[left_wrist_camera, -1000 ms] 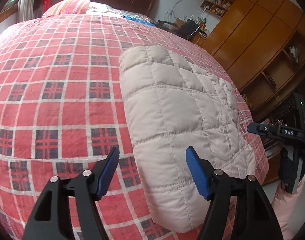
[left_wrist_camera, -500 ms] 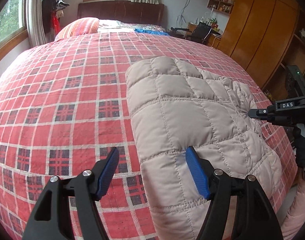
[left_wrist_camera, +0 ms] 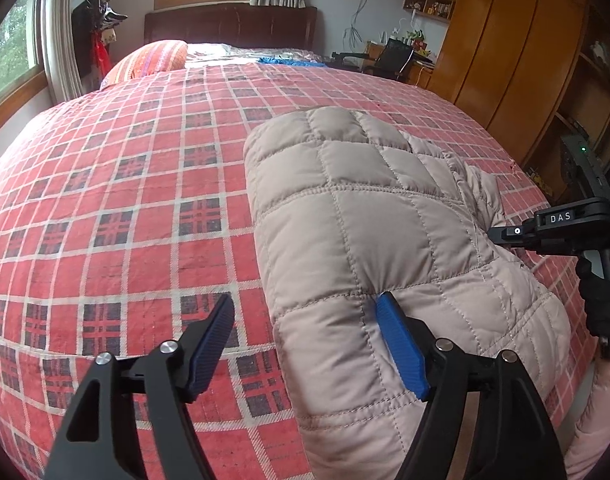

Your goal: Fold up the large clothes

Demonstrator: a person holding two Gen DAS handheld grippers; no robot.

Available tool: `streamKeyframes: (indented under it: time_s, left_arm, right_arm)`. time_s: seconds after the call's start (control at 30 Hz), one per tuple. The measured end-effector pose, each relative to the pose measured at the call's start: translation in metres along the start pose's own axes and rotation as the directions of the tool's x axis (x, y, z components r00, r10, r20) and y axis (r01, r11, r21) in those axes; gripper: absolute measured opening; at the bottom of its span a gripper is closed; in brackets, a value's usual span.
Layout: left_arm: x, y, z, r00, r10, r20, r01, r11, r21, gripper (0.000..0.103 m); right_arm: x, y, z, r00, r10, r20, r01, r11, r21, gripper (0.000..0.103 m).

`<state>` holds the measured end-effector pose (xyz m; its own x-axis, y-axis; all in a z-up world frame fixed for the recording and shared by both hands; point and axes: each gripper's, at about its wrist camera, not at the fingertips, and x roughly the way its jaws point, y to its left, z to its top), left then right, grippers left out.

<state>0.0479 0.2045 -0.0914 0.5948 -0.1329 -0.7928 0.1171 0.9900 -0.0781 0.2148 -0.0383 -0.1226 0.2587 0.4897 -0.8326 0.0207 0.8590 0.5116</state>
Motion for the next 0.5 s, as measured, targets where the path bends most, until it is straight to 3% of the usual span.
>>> streamKeyframes:
  time_s: [0.27, 0.37, 0.5]
  left_arm:
    - [0.008, 0.012, 0.002, 0.998, -0.05, -0.034, 0.048, 0.997, -0.061, 0.08]
    - [-0.002, 0.013, 0.0, 0.999, -0.043, -0.025, 0.042, 0.998, -0.055, 0.079]
    - [-0.02, 0.013, -0.011, 0.999, -0.054, -0.009, 0.054, 0.997, -0.047, 0.078]
  right_arm:
    - [0.004, 0.008, -0.006, 1.0, -0.015, 0.002, 0.015, 1.0, 0.008, 0.014]
    - [-0.011, 0.007, -0.012, 0.999, -0.027, 0.03, 0.026, 0.999, 0.02, 0.034]
    - [-0.037, 0.021, -0.045, 0.997, -0.016, 0.069, 0.019, 0.999, -0.035, 0.037]
